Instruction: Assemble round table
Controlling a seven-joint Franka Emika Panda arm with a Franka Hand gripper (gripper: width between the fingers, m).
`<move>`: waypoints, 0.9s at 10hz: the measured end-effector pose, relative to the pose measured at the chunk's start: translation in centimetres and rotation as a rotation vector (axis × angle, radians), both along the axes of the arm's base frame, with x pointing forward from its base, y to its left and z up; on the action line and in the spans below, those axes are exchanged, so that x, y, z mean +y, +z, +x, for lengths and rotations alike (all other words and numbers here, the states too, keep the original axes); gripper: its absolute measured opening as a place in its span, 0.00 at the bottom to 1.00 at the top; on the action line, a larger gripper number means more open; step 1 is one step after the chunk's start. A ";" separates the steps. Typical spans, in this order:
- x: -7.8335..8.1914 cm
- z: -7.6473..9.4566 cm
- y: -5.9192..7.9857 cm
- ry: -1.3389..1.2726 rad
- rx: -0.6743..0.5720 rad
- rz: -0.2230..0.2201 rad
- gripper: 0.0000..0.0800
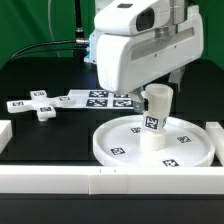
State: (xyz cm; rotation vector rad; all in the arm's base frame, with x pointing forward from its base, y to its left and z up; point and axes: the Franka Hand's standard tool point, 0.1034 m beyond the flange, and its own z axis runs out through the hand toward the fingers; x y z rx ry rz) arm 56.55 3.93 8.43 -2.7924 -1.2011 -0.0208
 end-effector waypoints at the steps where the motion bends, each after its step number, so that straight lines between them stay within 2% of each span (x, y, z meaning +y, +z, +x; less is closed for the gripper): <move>1: -0.1 0.0 0.0 0.050 -0.004 -0.002 0.81; 4: -0.3 0.3 -0.2 0.351 -0.026 -0.027 0.81; 9: 0.2 0.9 -0.5 0.716 -0.055 -0.073 0.81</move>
Offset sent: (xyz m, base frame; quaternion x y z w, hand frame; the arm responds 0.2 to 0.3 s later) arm 0.0171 0.0053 0.0026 -0.0227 -0.0146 -0.3020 0.9529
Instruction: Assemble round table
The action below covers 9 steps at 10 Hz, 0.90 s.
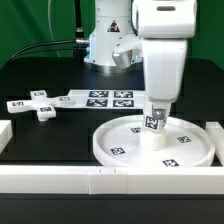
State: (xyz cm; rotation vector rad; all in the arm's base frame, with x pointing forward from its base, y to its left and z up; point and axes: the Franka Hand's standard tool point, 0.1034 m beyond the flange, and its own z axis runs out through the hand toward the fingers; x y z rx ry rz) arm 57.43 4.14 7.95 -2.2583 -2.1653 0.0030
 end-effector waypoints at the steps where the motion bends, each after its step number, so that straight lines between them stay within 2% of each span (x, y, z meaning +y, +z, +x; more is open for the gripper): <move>1: 0.0 0.0 0.0 0.068 -0.001 -0.007 0.81; 6: -0.8 -0.1 -0.1 0.122 0.002 -0.011 0.80; 7: -0.8 -0.2 -0.2 0.121 0.009 -0.011 0.58; 8: -0.9 -0.4 -0.2 0.120 0.018 -0.012 0.52; 9: -0.9 -0.4 -0.2 0.119 0.019 -0.012 0.52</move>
Offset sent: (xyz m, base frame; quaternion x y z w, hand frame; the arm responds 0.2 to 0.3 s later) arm -0.0045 -0.0012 0.0005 -0.0042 0.0134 -0.0460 0.9988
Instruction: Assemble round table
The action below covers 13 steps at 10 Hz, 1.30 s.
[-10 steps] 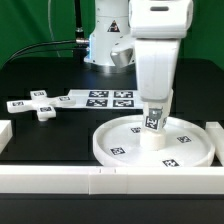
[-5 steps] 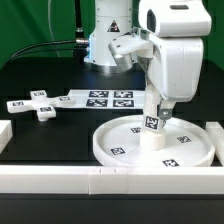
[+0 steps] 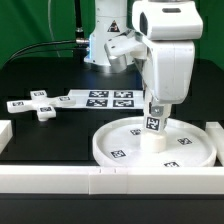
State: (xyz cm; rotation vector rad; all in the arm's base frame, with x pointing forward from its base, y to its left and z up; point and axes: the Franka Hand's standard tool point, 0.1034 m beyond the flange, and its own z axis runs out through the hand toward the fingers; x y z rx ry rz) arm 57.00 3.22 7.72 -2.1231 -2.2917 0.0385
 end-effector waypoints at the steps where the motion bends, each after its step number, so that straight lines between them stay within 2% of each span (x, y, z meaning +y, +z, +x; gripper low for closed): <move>1: 0.0 0.0 0.0 -0.001 0.000 0.000 0.52; 5: -0.1 0.0 0.0 -0.036 0.002 -0.001 0.52; 8: -1.0 -0.4 -0.2 -0.289 0.021 -0.012 0.52; 13: -1.0 -0.8 -0.3 -0.665 0.037 -0.011 0.52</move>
Offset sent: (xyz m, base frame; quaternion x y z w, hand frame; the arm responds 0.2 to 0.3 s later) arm 0.0000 0.0000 0.0000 0.0000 0.0000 0.0000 1.0000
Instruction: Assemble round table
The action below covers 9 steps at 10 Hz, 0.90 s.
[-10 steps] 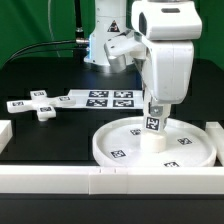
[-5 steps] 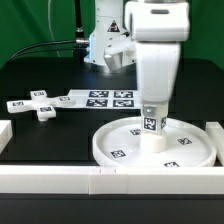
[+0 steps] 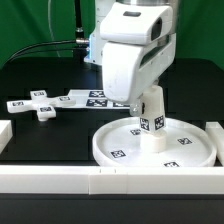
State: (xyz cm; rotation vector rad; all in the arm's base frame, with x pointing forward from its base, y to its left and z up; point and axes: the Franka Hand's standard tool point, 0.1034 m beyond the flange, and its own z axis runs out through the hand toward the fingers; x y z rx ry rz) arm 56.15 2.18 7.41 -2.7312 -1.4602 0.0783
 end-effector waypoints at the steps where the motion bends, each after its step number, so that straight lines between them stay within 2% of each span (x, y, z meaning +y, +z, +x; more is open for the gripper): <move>1: 0.1 0.0 0.0 -0.078 0.003 -0.004 0.52; 3: 0.3 -0.1 0.0 -0.167 0.006 -0.009 0.52; 5: 0.8 -0.4 0.0 -0.456 0.028 -0.008 0.52; 9: 1.1 -0.4 -0.1 -0.707 0.040 -0.017 0.51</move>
Offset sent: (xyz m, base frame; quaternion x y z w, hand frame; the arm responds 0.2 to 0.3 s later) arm -0.0104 0.0029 0.0035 0.0280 -0.0162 0.3145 0.9487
